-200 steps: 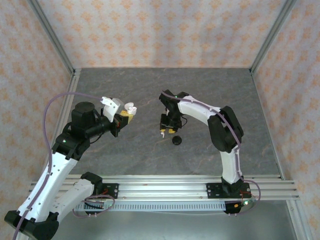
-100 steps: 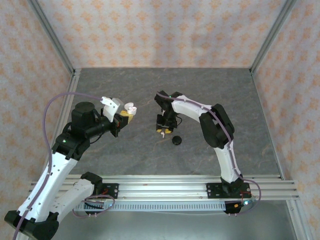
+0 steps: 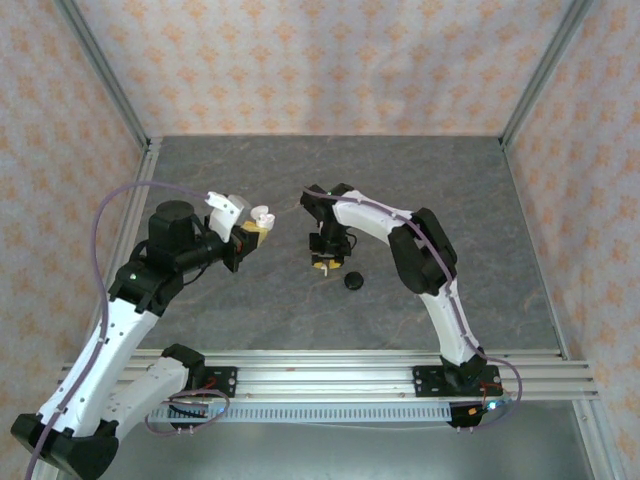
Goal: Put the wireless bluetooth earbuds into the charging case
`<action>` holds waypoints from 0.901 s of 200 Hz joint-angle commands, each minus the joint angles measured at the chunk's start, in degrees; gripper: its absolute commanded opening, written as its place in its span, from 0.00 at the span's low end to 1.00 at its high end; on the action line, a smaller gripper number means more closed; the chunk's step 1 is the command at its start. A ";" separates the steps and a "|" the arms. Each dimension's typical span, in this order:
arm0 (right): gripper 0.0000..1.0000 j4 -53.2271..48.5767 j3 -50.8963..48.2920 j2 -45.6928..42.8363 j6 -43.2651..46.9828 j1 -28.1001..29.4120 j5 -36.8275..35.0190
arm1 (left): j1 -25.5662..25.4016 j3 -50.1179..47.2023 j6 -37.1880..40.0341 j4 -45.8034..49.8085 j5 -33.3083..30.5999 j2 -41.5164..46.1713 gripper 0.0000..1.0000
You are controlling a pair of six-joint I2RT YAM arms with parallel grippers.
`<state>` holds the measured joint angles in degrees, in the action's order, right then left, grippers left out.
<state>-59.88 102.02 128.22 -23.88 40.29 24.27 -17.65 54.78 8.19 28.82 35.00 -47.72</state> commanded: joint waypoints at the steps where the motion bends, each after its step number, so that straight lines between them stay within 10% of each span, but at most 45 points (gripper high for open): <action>1: 0.34 -5.06 1.48 2.03 1.68 0.57 -3.36 | -0.52 2.50 1.56 -0.96 -1.08 -0.65 0.00; 180: 0.16 -0.24 2.66 -11.05 2.90 0.93 -9.27 | -0.53 3.32 0.73 -3.20 -0.76 -1.23 0.00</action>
<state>-61.01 103.50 124.46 -22.17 40.95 20.21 -17.65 56.21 9.06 28.75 34.96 -50.02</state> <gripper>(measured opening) 0.163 0.058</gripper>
